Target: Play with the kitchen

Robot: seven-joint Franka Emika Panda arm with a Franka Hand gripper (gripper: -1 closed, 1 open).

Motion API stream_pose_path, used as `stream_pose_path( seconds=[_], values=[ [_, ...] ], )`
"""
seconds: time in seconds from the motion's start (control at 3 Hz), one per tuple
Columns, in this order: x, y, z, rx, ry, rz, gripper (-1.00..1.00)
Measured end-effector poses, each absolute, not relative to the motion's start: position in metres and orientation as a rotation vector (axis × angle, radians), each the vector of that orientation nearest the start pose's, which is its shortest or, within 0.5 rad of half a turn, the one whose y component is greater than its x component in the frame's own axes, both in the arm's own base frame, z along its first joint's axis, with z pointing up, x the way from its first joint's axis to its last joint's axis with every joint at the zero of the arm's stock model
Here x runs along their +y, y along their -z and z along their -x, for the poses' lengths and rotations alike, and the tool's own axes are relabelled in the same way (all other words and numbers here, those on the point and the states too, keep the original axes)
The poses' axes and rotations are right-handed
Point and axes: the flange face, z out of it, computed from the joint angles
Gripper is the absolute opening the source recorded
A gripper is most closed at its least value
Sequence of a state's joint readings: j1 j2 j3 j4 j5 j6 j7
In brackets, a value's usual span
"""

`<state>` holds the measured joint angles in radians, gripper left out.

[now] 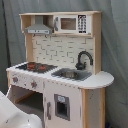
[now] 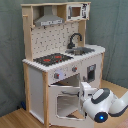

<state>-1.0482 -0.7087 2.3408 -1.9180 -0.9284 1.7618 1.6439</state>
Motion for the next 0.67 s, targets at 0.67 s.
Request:
stream_pose_path(
  seconds=[0.67],
  values=[
    [0.535,-0.25,-0.161,0.102,-1.381,-1.847,1.0]
  ],
)
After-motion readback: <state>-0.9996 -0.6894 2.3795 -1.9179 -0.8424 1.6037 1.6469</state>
